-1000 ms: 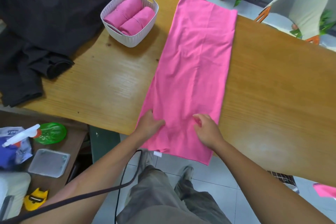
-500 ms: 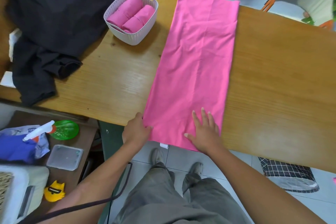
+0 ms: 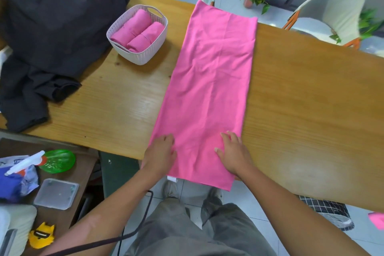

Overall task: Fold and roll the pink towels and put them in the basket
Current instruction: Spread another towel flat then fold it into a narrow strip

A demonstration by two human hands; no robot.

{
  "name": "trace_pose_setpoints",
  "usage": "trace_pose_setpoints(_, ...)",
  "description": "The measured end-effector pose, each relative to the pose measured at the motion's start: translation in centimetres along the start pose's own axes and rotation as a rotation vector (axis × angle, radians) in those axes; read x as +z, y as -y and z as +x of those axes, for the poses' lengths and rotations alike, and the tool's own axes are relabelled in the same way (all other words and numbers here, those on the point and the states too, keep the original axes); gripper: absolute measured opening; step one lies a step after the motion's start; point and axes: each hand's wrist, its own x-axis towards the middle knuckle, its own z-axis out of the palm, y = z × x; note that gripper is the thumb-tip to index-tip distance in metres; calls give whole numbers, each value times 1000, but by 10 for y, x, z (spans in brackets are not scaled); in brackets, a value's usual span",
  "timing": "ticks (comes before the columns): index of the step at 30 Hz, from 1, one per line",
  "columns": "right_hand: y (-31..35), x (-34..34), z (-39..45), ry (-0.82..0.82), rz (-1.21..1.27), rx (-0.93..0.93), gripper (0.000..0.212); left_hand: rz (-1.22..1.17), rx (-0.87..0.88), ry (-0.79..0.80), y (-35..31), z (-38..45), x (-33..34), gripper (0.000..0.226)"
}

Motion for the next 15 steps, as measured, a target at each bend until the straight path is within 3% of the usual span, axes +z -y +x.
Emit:
trace_pose_setpoints(4,-19,-22,20,-26,30,-58,52,-75,34,41,-45,19,19,5)
trace_pose_setpoints(10,-56,-69,83,-76,55,-120,44,-131,2,53,-118,54,48,19)
trace_pose_setpoints(15,-86,-111,163,-80,204,-151,47,-134,-124,-16,-178,89,62,31)
